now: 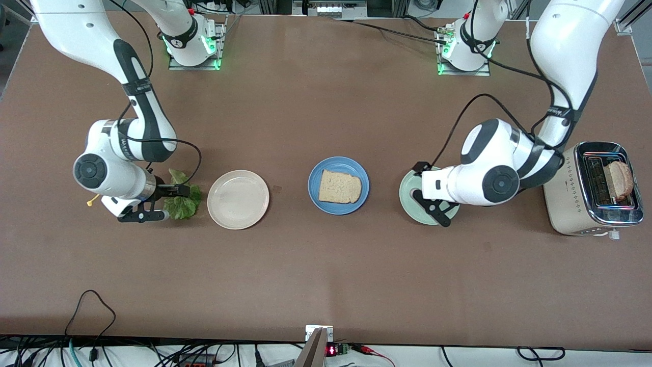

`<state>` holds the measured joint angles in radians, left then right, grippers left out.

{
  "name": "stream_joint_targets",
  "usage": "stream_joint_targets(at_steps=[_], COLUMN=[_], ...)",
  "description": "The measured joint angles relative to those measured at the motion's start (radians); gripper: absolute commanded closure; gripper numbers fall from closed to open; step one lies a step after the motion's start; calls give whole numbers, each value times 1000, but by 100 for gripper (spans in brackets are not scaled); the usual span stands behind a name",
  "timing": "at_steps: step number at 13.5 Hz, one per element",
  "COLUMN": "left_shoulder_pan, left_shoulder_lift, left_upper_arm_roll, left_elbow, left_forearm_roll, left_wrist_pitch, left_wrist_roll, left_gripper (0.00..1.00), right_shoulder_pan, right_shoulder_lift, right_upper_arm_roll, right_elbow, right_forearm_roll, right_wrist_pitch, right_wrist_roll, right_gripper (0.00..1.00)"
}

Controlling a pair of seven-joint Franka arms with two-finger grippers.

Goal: Make sandwich in blue plate with both arms
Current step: 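Release the bread with the left gripper while the right gripper grasps lettuce, then carry the lettuce leaf with the right gripper over the bread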

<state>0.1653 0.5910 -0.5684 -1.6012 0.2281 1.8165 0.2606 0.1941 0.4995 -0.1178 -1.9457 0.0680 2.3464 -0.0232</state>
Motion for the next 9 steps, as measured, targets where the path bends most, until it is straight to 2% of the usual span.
stream_joint_targets(at_steps=[1, 3, 4, 5, 6, 9], left_shoulder_pan=[1, 13, 30, 50, 64, 72], left_shoulder_lift=[-7, -18, -31, -49, -71, -124], left_upper_arm_roll=[2, 9, 11, 11, 12, 11], left_elbow=[4, 13, 25, 49, 90, 252], left_forearm_roll=[74, 144, 155, 158, 158, 158], left_wrist_pitch=[-30, -49, -50, -67, -117, -339], left_wrist_roll=[-36, -76, -80, -80, -80, -79], left_gripper=[0, 0, 0, 0, 0, 0], right_shoulder_pan=[3, 17, 22, 25, 27, 28], right_shoulder_lift=[1, 1, 1, 1, 1, 1], right_upper_arm_roll=[0, 0, 0, 0, 0, -1], right_elbow=[-47, -109, -120, -122, -122, -122], right_forearm_roll=[0, 0, 0, 0, 0, 0], right_wrist_pitch=[67, 145, 157, 158, 158, 158], right_wrist_roll=[-1, -1, -1, -1, -1, -1], right_gripper=[0, 56, 77, 91, 100, 100])
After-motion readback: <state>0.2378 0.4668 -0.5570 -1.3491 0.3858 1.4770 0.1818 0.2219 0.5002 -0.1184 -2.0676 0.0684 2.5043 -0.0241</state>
